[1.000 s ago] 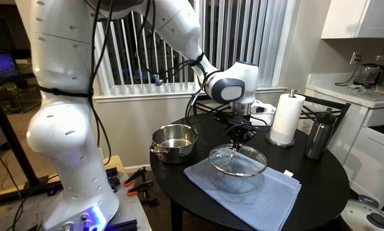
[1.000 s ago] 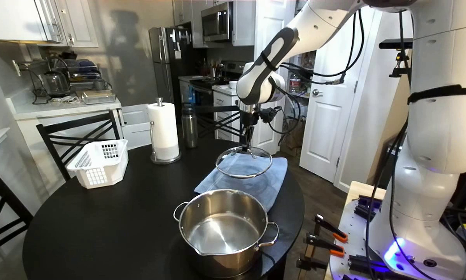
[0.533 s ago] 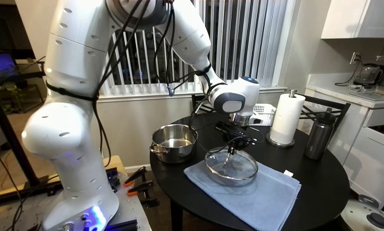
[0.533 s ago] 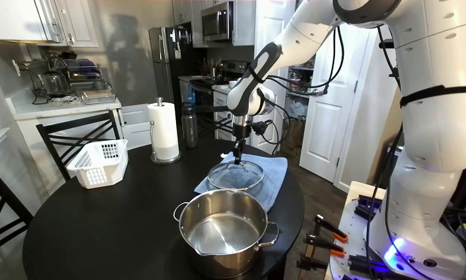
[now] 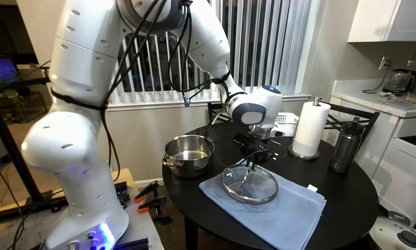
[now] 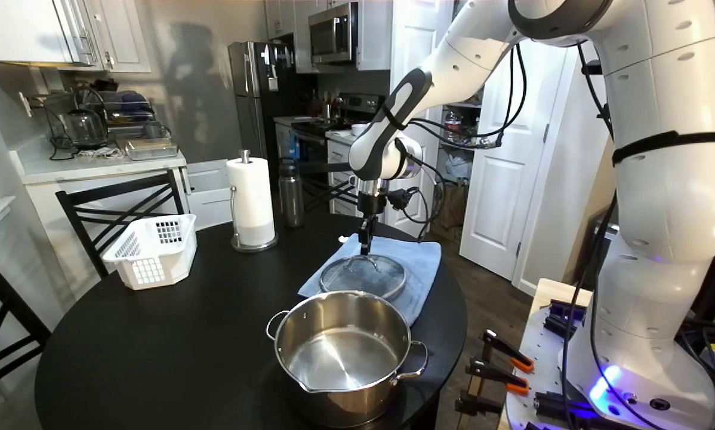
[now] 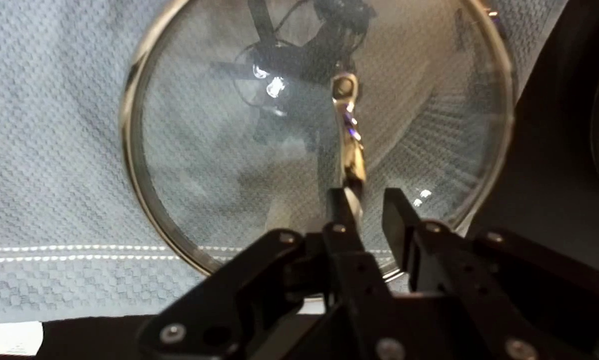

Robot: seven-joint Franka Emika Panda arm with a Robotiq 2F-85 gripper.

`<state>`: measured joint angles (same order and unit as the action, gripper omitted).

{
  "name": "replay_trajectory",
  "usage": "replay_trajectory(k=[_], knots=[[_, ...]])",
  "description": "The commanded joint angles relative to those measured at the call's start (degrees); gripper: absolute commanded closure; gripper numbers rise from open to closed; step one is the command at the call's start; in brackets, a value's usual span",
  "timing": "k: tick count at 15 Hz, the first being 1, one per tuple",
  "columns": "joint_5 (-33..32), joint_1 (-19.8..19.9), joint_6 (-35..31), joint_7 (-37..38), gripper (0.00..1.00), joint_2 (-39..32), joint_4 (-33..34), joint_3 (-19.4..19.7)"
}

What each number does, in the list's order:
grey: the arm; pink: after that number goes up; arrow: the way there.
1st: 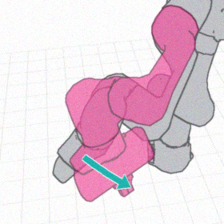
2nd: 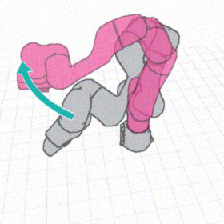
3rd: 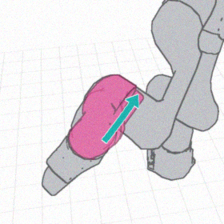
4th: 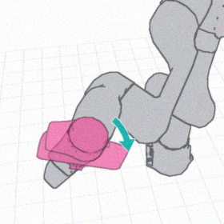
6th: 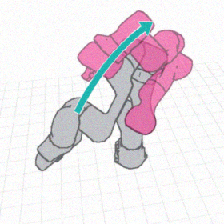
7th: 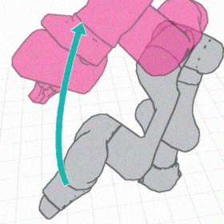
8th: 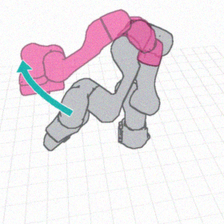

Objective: Remove the glass lid from the silver pot and put it on the blue towel on the table

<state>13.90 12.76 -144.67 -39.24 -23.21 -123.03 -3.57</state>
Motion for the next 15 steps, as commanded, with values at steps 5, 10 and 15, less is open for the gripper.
replay_trajectory(k=[5,10,15], knots=[[-1.42,-1.33,0.37,0.4,0.45,2.92,0.09,-0.48],[-1.78,-2.18,0.7,0.85,0.26,4.1,-0.05,-0.38],[-1.82,-2.17,0.7,0.86,0.26,4.1,-0.1,-0.31]])
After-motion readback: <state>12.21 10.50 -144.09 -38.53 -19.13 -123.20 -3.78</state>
